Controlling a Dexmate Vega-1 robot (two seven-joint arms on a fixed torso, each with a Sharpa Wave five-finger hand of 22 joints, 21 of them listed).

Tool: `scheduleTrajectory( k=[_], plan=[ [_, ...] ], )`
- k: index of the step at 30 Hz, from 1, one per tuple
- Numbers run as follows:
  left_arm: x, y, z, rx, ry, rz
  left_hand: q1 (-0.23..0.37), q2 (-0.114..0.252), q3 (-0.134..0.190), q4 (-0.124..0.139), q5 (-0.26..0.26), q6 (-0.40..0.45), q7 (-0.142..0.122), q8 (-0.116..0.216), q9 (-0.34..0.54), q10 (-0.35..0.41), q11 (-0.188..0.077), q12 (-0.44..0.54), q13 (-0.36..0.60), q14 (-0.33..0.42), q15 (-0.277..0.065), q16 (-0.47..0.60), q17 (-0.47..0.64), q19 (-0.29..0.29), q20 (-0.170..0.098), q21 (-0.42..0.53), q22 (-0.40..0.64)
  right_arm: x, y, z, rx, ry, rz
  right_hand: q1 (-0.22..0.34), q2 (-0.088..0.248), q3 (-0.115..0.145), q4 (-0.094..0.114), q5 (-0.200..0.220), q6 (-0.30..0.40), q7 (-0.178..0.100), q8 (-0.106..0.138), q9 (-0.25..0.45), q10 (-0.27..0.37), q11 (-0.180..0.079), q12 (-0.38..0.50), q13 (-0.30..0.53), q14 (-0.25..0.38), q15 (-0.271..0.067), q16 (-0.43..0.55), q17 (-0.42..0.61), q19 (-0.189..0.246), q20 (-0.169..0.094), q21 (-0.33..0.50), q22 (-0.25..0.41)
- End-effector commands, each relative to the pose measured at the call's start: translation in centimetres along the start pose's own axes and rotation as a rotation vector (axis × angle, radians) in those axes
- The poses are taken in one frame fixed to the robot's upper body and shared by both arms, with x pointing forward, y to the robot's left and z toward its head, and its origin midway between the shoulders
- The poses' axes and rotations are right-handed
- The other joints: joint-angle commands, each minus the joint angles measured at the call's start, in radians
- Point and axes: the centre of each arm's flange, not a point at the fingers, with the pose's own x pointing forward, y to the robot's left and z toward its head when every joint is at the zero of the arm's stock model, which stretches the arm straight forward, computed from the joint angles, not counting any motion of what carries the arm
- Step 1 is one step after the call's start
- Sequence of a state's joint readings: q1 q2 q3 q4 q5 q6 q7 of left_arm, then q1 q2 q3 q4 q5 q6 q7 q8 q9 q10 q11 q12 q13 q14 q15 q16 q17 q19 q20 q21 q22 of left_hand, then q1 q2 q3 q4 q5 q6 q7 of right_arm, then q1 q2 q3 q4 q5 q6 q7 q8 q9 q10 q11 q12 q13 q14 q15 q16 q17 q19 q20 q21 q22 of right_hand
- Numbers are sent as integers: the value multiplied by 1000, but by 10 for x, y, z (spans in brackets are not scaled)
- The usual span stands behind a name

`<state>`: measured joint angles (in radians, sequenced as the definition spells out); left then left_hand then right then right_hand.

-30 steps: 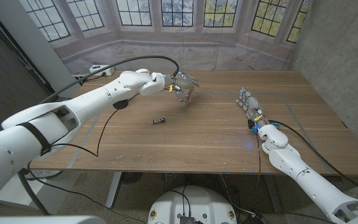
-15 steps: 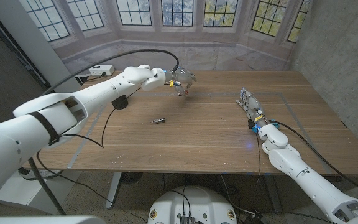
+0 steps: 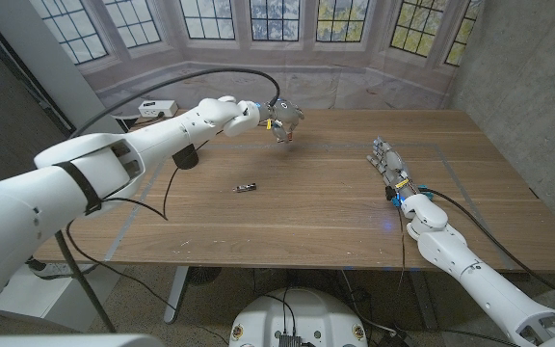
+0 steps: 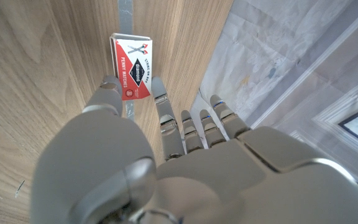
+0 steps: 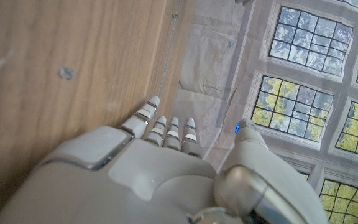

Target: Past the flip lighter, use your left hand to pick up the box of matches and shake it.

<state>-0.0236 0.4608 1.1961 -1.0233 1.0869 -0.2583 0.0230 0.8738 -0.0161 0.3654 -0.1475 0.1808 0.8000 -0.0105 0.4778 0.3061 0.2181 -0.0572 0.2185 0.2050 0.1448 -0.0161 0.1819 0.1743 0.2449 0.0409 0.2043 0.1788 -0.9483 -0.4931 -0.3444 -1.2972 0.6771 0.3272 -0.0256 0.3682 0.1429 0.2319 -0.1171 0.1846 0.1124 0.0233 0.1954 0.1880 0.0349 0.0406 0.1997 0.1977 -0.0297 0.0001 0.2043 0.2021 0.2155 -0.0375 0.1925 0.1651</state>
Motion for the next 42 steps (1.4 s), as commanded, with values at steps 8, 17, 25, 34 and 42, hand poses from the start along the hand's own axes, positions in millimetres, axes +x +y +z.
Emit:
scheduleTrajectory(
  k=[8,17,25,34,42],
  plan=[
    [3,9,9,-1,-17,6,-1,11,2,1,1,6,-3,7,4,8,-1,-1,2,9,-4,4,3,5,-3,2,4,-6,-3,0,7,-10,-3,-7,4,7,-1,-1,5,-1,2,4,3,0,3,3,4,-2,6,4,9,-7,-1,5],
    [-8,15,24,-5,-62,26,-1,12,3,1,0,4,-3,6,3,11,1,0,2,9,-4,4,3,2,-4,1,4,-6,0,-1,13,-13,2,-7,4,7,-1,-1,4,-2,1,4,2,0,2,3,3,-2,6,4,9,-7,0,5],
    [-18,19,38,-17,-94,44,-3,13,3,2,0,5,-1,7,3,10,1,-1,2,7,-3,3,4,2,-5,1,4,-6,0,-1,13,-17,3,-7,4,7,-1,-1,5,-1,2,4,3,0,3,3,3,-2,6,4,10,-6,0,5],
    [-32,24,57,-53,-142,71,-5,14,2,3,0,5,-4,7,4,11,1,-2,2,8,-2,4,4,1,-5,1,4,-9,-3,-2,16,-17,-3,-8,4,7,-1,-1,5,-3,1,4,2,1,2,3,3,-2,6,4,10,-5,0,5],
    [-46,26,68,-84,-159,92,-6,15,3,3,0,5,-2,7,4,11,2,-2,2,8,-3,4,4,1,-5,1,4,-11,-3,-4,21,-20,-6,-9,5,8,0,-1,4,-2,1,4,2,1,3,3,3,-2,6,4,11,-2,0,5]
  ],
)
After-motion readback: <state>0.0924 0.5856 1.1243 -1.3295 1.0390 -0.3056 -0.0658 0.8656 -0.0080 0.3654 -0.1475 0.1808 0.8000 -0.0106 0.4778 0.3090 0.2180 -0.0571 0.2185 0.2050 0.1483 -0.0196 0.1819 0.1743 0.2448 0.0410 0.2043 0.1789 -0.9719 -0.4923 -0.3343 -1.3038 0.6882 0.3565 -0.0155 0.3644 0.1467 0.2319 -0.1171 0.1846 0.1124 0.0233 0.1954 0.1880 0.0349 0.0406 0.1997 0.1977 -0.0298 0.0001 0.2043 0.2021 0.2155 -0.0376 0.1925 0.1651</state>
